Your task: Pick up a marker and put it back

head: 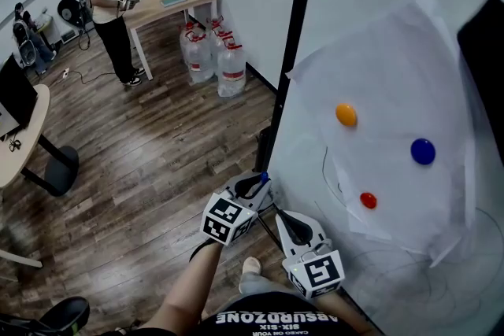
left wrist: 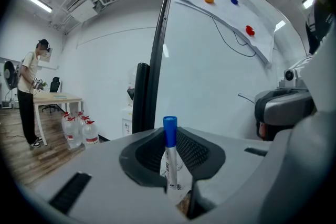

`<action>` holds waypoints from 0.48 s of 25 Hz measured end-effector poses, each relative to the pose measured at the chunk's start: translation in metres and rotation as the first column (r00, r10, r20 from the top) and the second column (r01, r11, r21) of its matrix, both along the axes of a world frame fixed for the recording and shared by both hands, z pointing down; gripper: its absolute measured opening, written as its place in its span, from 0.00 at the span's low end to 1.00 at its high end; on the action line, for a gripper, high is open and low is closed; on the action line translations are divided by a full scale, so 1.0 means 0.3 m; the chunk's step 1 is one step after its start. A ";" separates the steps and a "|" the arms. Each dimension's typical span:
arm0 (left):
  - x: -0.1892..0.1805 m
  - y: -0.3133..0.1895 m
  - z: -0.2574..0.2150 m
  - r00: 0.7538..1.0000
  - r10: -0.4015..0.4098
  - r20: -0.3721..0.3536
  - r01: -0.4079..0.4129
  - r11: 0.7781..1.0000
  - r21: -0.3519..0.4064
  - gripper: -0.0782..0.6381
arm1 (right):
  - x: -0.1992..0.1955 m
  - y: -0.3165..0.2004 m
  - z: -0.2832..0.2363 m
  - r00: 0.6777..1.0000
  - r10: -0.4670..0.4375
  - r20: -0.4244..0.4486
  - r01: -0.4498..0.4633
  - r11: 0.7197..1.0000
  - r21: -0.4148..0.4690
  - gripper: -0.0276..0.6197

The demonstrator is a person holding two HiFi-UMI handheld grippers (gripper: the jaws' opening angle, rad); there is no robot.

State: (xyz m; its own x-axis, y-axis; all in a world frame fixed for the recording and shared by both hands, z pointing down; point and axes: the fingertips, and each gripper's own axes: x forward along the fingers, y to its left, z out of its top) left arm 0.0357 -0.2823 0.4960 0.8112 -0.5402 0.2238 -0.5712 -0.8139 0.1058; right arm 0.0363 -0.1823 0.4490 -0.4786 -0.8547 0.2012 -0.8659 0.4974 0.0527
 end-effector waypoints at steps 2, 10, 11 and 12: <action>0.001 0.004 0.011 1.000 0.003 0.008 -0.003 1.000 -0.006 0.21 | -0.001 0.001 -0.001 1.000 0.001 0.001 -0.001 1.000 0.000 0.04; -0.006 0.013 0.048 1.000 0.003 0.024 -0.003 1.000 -0.028 0.21 | -0.015 0.005 -0.002 1.000 -0.007 -0.002 0.007 1.000 0.001 0.04; -0.010 0.013 0.053 1.000 0.002 0.026 -0.001 1.000 -0.031 0.21 | -0.017 0.006 -0.002 1.000 -0.007 -0.002 0.007 1.000 0.001 0.04; -0.014 0.013 0.058 1.000 0.000 0.029 0.000 0.999 -0.033 0.21 | -0.019 0.006 -0.002 1.000 -0.008 -0.003 0.008 1.000 0.001 0.04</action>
State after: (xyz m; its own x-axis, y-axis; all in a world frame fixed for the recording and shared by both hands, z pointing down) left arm 0.0316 -0.2785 0.5133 0.8042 -0.5322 0.2647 -0.5744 -0.8103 0.1161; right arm 0.0306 -0.1805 0.4483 -0.4846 -0.8511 0.2019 -0.8619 0.5040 0.0557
